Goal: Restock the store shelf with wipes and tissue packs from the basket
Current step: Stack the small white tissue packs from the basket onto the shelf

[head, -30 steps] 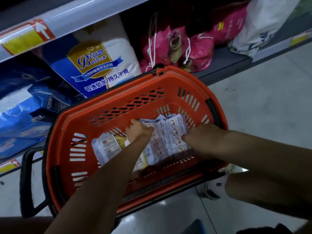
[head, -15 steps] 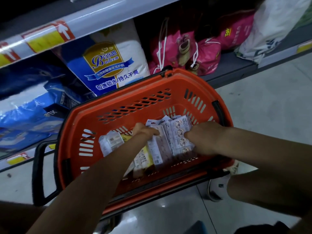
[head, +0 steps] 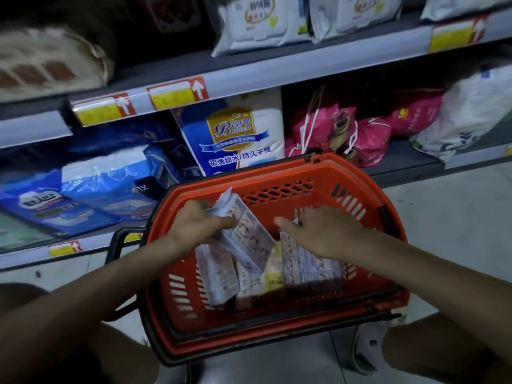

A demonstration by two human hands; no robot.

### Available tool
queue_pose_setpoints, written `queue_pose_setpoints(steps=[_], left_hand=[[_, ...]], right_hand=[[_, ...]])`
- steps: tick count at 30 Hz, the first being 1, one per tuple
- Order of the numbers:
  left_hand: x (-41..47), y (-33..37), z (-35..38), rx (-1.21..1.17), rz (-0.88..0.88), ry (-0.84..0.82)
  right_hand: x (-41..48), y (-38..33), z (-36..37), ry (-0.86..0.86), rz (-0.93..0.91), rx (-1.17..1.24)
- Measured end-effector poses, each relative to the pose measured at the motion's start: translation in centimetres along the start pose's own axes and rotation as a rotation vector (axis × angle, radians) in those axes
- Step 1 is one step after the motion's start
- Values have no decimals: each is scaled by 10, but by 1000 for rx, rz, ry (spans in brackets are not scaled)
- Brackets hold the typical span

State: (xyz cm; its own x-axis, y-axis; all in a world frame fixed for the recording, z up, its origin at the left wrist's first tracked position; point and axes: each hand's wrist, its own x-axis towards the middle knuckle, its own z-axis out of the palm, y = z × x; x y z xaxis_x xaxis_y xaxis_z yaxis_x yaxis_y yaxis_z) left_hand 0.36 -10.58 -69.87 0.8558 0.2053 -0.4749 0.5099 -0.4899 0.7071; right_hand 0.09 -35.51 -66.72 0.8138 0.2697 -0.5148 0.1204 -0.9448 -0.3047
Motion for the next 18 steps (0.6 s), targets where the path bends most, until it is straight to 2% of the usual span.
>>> queue_pose_setpoints(steps=[4, 7, 14, 16, 18], left_hand=[[-29, -8, -32, -305, 52, 168], [-41, -2, -32, -522, 112, 153], [-59, -4, -20, -540, 421, 70], [-58, -3, -16, -521, 505, 78], [-55, 0, -10, -504, 596, 30]], right_hand=[[-5, -25, 1, -100, 10, 395], [-6, -36, 5, -173, 49, 693], [-1, -49, -3, -375, 236, 1465], [3, -51, -5, -429, 217, 1604], [6, -54, -3, -397, 183, 1738]])
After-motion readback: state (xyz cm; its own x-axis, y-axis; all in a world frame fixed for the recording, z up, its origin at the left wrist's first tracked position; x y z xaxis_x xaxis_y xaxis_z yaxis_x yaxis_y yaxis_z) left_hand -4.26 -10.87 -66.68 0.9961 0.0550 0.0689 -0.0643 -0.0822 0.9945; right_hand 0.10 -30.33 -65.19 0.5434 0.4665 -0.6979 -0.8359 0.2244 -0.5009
